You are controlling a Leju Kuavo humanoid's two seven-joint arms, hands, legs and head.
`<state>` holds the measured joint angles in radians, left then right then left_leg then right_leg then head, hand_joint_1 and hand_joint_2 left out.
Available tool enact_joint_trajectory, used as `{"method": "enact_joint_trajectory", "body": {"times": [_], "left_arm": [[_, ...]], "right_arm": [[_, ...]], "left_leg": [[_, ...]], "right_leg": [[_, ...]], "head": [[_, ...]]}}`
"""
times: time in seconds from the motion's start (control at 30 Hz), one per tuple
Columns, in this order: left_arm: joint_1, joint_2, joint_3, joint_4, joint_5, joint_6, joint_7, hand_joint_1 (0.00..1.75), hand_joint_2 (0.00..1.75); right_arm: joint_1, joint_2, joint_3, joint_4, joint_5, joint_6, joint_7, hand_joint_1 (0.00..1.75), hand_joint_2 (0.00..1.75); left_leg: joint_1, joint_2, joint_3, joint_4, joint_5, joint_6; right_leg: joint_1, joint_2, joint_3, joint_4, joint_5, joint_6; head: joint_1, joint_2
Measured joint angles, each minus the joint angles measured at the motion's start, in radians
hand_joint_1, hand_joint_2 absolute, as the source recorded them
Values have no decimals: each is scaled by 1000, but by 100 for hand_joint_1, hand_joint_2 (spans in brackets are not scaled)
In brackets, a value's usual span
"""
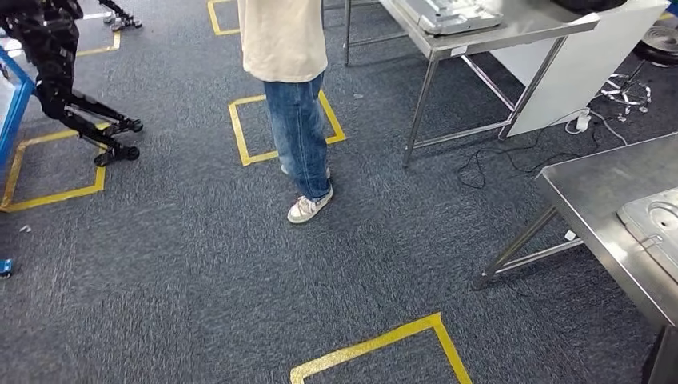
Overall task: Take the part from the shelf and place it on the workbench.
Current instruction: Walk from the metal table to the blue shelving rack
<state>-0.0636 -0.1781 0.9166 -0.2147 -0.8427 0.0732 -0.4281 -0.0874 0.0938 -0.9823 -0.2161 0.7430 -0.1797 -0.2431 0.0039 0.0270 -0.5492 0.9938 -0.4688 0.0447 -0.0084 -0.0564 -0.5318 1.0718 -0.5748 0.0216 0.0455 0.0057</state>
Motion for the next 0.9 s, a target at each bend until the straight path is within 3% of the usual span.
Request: {"method": "enact_joint_trajectory", "body": {"times": [0.03, 0.07, 0.1, 0.13, 0.17, 0.2, 0.27, 0.33, 0.4, 0.43, 0.5, 0.57, 0.63, 0.67, 0.7, 0.73, 0.8, 0.87, 0.9], "left_arm": [[-2, -1, 0, 0, 0, 0, 0, 0, 0], [-3, -1, 0, 0, 0, 0, 0, 0, 0], [-3, -2, 0, 0, 0, 0, 0, 0, 0], [-3, -2, 0, 0, 0, 0, 0, 0, 0], [-1, -2, 0, 0, 0, 0, 0, 0, 0], [0, -2, 0, 0, 0, 0, 0, 0, 0], [1, -3, 0, 0, -1, 0, 0, 0, 0], [-1, -3, 0, 0, -1, 0, -2, 0, 0], [-2, -3, 0, 0, 0, 1, -3, 0, 0], [0, -3, 0, 0, 0, 1, -3, 0, 0], [2, -3, 1, 0, -1, 2, -4, 0, 0], [0, -3, 1, 0, -1, 2, -5, 0, 0], [-1, -3, 1, 0, -2, 2, -6, 0, 0], [0, -3, 1, 0, -3, 2, -6, 0, 0], [1, -3, 1, 0, -3, 2, -6, 0, 0], [1, -3, 2, 0, -3, 2, -6, 0, 0], [-2, -2, 2, 0, -3, 2, -6, 0, 0], [-5, -2, 3, 0, -3, 2, -7, 0, 0], [-5, -1, 3, 0, -3, 2, -7, 0, 0]], "right_arm": [[2, -1, 0, 0, 0, 0, 0, 0, 175], [3, -1, 0, 0, 0, 0, 0, 0, 175], [5, -1, 0, 0, 0, 0, 0, 0, 175], [6, -1, 0, 0, 0, 0, 0, 0, 175], [7, -1, 0, 0, 0, 0, 0, 0, 175], [8, -1, 0, 0, 0, 0, 0, 0, 175], [8, -2, 0, 0, 0, 0, 0, 0, 175], [7, -3, 0, 0, 0, 0, 1, 0, 175], [5, -3, 0, 0, 1, 1, 1, 0, 175], [4, -3, 0, 0, 1, 1, 1, 0, 175], [5, -2, 0, 0, 2, 1, 0, 0, 175], [8, -2, 0, 0, 3, 0, -1, 0, 175], [10, -3, 0, 0, 6, -1, -1, 0, 175], [9, -3, 0, 0, 8, -1, -1, 0, 175], [8, -3, 0, 0, 10, -1, -1, 0, 175], [7, -3, 0, 0, 12, 0, -1, 0, 175], [6, -3, 0, 0, 13, 0, -3, 0, 175], [5, -2, 0, 0, 13, 1, -4, 0, 175], [3, -2, 0, 0, 13, 1, -4, 0, 175]], "left_leg": [[0, -11, -3, -1, 2, 3], [-1, -24, -5, 0, 4, 6], [-1, -38, -6, 1, 4, 7], [-1, -52, -7, 2, 4, 7], [-1, -67, -6, 3, 4, 6], [-1, -82, -4, 5, 3, 5], [0, -107, -5, 12, 0, -2], [-1, -129, -13, 21, -2, -13], [1, -150, -21, 22, 1, -26], [3, -145, -24, 25, -1, -31], [1, -100, -46, 70, -31, -40], [1, -48, -103, 194, -98, -45], [4, -35, -158, 311, -141, -49], [4, -34, -161, 321, -136, -50], [5, -29, -142, 288, -111, -48], [4, -16, -106, 221, -77, -43], [-6, 38, -30, 79, -29, -32], [-16, 63, -6, 23, -22, -24], [-17, 49, -8, 21, -19, -21]], "right_leg": [[-2, 32, -28, 61, -35, 1], [-4, 47, -63, 133, -69, 2], [-5, 53, -94, 194, -90, 2], [-5, 55, -113, 226, -91, 3], [-6, 56, -114, 218, -70, 3], [-8, 59, -95, 170, -31, 3], [-14, 95, -38, 31, 42, 4], [-16, 129, -10, -41, 65, 1], [-12, 119, -9, -44, 65, -7], [-12, 107, -8, -47, 67, -14], [-12, 82, -6, -53, 70, -29], [-9, 53, -6, -54, 69, -39], [-5, 22, -7, -54, 67, -42], [-3, 9, -6, -54, 66, -42], [-2, -4, -5, -53, 65, -42], [-2, -16, -2, -53, 63, -40], [2, -38, 4, -52, 57, -33], [5, -59, 9, -52, 52, -23], [5, -70, 13, -54, 51, -19]], "head": [[0, 0], [0, 0], [0, 0], [0, 0], [0, 0], [0, 0], [0, 0], [0, 0], [0, 0], [0, 0], [-1, 0], [-1, 0], [-1, 0], [-1, 0], [-1, 0], [-1, 0], [-1, 0], [-1, 0], [-1, 0]]}}
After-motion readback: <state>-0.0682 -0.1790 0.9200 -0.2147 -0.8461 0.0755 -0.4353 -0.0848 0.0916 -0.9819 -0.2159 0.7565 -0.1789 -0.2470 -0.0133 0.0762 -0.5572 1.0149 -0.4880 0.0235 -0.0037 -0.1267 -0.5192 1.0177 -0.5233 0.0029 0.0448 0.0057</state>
